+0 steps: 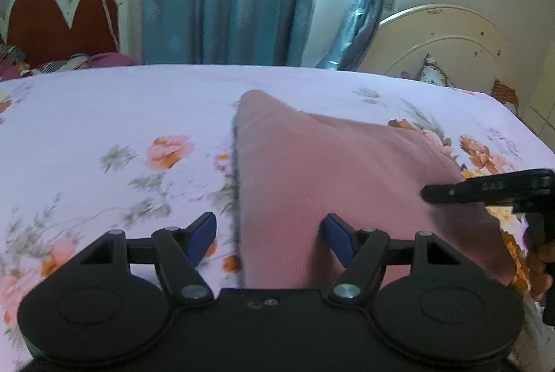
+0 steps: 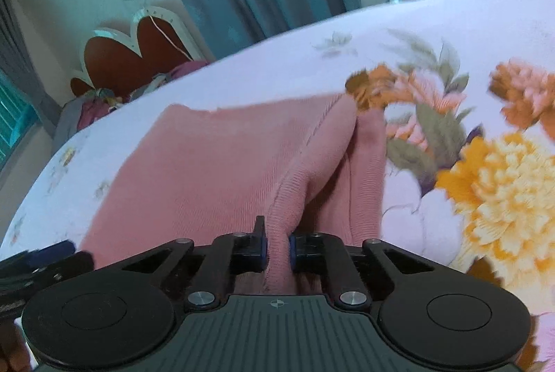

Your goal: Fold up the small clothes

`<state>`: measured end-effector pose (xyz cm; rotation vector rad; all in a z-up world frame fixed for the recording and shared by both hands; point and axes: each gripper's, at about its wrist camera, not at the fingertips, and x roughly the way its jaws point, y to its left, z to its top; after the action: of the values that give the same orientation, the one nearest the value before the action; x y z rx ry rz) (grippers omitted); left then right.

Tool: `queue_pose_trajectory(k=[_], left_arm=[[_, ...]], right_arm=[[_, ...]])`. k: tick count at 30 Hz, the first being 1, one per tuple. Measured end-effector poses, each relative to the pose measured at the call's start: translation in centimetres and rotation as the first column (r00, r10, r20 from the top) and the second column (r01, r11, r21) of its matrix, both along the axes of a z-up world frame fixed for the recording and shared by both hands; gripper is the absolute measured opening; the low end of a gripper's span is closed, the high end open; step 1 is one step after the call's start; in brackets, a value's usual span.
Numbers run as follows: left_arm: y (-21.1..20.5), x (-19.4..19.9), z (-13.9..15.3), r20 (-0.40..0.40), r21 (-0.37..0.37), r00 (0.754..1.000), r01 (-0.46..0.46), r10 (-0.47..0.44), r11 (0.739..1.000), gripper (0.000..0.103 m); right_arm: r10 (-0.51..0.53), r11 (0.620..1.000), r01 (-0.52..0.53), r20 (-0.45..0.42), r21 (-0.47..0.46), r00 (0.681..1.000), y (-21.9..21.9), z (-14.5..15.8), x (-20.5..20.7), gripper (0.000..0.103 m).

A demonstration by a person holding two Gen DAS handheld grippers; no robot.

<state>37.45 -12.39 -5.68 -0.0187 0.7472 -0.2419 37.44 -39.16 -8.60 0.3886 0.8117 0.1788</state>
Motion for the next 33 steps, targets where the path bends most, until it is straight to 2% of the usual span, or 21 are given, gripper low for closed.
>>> queue_pose_trajectory(k=[3,7,11,13,15,17,19,20,21,22,24,25,26,27,29,30,33], left_arm=[[-0.9,0.3,-0.1,0.005,-0.017,1.0,0.021,-0.021,1.0,0.068],[-1.9,0.6,-1.7,-0.036,-0.017,0.999,0.032,-0.032,0.999,0.071],[-2.0,0.4,-2.5,-0.069,-0.034,0.997,0.035,-0.037,0.999,0.074],[-1.7,0.4,-2.6,-0.074,-0.038,0.996,0.036,-0.039,0.999,0.074],[-1.4,0.4,-2.5,-0.085,-0.047,0.995,0.043,-0.047,0.998,0.074],[-1.3,0.2,-2.4,-0.086,-0.043,0.995,0.055,-0.059,0.998,0.075],[-1.3,0.1,-2.3,-0.082,-0.037,0.994,0.065,-0.068,0.997,0.074],[-1.2,-0.1,-2.3,-0.081,-0.033,0.994,0.07,-0.072,0.997,0.074],[-1.2,-0.2,-2.3,-0.081,-0.031,0.994,0.074,-0.077,0.997,0.074],[-1.2,-0.3,-2.3,-0.083,-0.03,0.993,0.079,-0.081,0.996,0.074],[-1.2,-0.4,-2.3,-0.084,-0.023,0.992,0.087,-0.089,0.996,0.074],[-1.2,-0.5,-2.3,-0.085,-0.018,0.992,0.092,-0.093,0.996,0.074],[-1.2,-0.6,-2.3,-0.085,-0.013,0.992,0.096,-0.097,0.995,0.074],[-1.2,-0.7,-2.3,-0.085,-0.009,0.991,0.099,-0.099,0.995,0.074],[-1.2,-0.9,-2.4,-0.088,-0.001,0.991,0.105,-0.105,0.994,0.074],[-1.2,-1.0,-2.4,-0.088,0.002,0.99,0.107,-0.106,0.994,0.074],[-1.4,-1.2,-2.5,-0.089,0.01,0.99,0.112,-0.11,0.994,0.074]], right_arm=[[-0.006,0.999,0.007,0.026,-0.046,1.0,-1.2,1.2,-0.8,0.007],[-0.021,0.987,0.018,-0.016,-0.159,1.0,-1.4,-0.3,-1.1,0.007],[-0.06,0.986,0.06,0.003,-0.158,0.998,-1.2,0.4,-2.0,0.007],[-0.078,0.992,0.08,0.028,-0.093,0.997,-1.4,1.5,-3.1,0.007],[-0.057,0.998,0.057,0.007,-0.032,0.998,-1.6,2.2,-4.5,0.008],[-0.044,0.998,0.044,0.002,-0.05,0.999,-1.1,2.7,-6.3,0.01],[-0.038,0.998,0.037,-0.012,-0.044,0.999,-0.7,2.6,-8.0,0.021],[-0.036,0.998,0.035,-0.015,-0.042,0.999,-0.4,2.5,-8.9,0.04],[-0.04,0.998,0.039,-0.012,-0.048,0.999,-0.1,2.4,-9.6,0.048],[-0.036,0.998,0.035,-0.013,-0.055,0.999,0.2,2.1,-10.1,0.048],[-0.035,0.997,0.033,-0.027,-0.071,0.999,0.8,1.4,-10.5,0.046],[-0.039,0.997,0.037,-0.026,-0.072,0.999,1.0,1.2,-11.0,0.039],[-0.041,0.996,0.039,-0.025,-0.077,0.999,1.2,1.1,-11.2,0.026],[-0.047,0.994,0.045,-0.018,-0.097,0.999,1.5,1.1,-11.4,0.02],[-0.047,0.992,0.046,-0.008,-0.12,0.999,1.8,1.1,-11.5,0.017],[-0.046,0.989,0.044,-0.014,-0.139,0.999,2.0,1.0,-11.5,0.01],[-0.033,0.976,0.029,-0.016,-0.216,0.999,2.4,1.2,-11.5,0.005]])
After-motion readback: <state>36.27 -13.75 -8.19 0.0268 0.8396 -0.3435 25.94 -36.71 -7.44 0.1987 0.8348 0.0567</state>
